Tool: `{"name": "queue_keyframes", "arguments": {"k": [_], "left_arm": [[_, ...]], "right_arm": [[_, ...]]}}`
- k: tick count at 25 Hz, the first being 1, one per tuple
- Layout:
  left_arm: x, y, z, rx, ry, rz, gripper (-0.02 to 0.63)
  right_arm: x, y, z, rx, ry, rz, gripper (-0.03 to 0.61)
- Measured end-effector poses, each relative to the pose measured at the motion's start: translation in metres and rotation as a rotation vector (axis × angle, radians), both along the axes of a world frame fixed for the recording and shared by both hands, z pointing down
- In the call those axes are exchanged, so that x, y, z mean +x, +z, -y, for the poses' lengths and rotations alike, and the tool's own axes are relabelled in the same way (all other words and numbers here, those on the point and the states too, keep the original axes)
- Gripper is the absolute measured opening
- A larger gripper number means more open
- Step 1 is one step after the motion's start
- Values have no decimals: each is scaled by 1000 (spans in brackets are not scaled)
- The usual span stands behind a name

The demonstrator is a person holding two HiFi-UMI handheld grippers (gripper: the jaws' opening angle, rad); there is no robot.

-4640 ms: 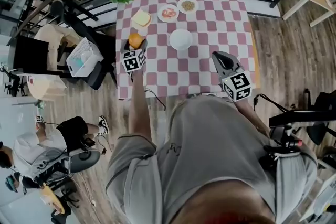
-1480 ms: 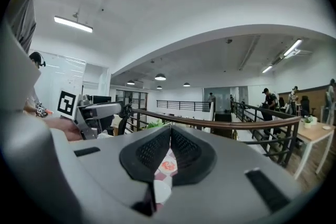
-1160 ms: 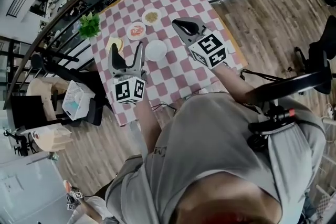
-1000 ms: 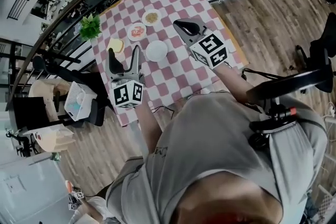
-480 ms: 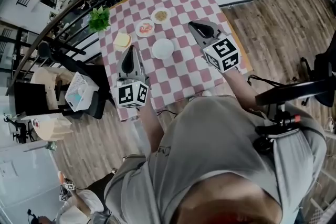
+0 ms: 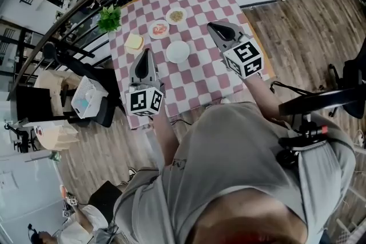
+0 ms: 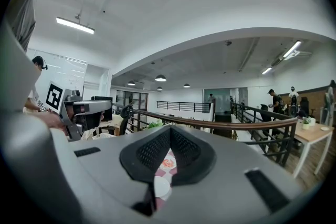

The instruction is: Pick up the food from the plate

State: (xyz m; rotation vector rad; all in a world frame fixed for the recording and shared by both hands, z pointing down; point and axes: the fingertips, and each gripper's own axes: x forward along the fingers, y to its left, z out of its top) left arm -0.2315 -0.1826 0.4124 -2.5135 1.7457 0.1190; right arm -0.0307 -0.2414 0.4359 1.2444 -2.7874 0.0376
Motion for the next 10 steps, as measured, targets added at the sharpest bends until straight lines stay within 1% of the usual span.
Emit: {"name": "queue_keyframes", "arguments": {"k": [10], "left_arm": [[-3,6,1,-35,-19,3,9]], "right_arm": [[-10,-8,-3,30,-41,20,13]]}}
